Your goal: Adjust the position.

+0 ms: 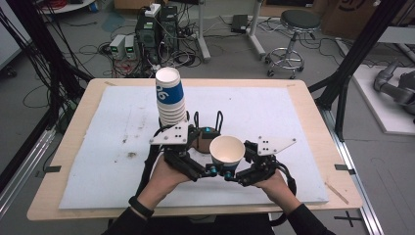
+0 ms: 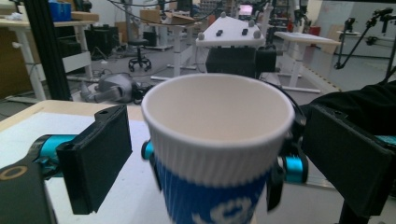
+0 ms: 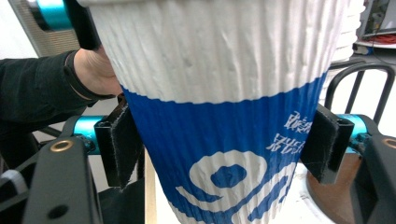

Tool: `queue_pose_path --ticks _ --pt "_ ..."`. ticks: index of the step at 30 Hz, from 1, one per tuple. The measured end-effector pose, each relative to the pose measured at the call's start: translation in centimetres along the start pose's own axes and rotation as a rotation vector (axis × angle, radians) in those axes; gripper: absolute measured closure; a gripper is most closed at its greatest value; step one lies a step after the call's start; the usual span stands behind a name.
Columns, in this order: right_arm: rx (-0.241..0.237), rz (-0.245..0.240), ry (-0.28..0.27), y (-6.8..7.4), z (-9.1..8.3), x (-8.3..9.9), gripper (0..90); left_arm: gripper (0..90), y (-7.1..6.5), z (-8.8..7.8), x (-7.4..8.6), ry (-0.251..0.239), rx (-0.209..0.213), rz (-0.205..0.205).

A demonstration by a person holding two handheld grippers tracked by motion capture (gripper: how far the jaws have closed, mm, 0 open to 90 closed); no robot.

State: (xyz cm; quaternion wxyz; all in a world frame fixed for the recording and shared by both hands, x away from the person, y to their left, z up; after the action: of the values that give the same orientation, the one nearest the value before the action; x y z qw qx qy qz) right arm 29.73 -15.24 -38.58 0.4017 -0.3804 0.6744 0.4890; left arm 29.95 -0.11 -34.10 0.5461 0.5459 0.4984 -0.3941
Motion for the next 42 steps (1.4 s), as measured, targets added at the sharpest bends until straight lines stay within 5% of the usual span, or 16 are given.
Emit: queue_pose_path --ticks 7,18,34,42 --pt "0.017 0.007 -0.028 -0.2 -0.4 -0.3 25.3 8.5 -0.6 -1.6 2.6 0.036 -0.074 -0.021" --pt "0.006 0.028 -0.062 -0.1 -0.6 -0.7 25.3 8.5 -1.6 0.6 5.7 0.087 -0.051 -0.062" --pt "-0.018 0.033 -0.053 0.4 0.1 -0.4 25.3 8.6 -1.6 2.7 5.8 0.078 -0.060 -0.070" --pt "-0.021 0.027 -0.031 0.6 0.6 0.0 25.2 19.2 -1.8 2.8 5.8 0.075 -0.041 -0.062"
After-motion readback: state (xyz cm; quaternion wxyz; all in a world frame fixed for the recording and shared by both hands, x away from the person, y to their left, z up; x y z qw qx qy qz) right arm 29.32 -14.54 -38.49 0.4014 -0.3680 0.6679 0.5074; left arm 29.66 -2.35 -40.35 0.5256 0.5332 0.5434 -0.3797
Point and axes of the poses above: each handheld gripper's, and its own axes: z roughly forward along the jaws, x roughly out of its underside, y roughly to its left, the point moved 6 cm from there along z, roughly forward along the jaws, and after that the axes turned 14 degrees about z, right-handed, at the moved point
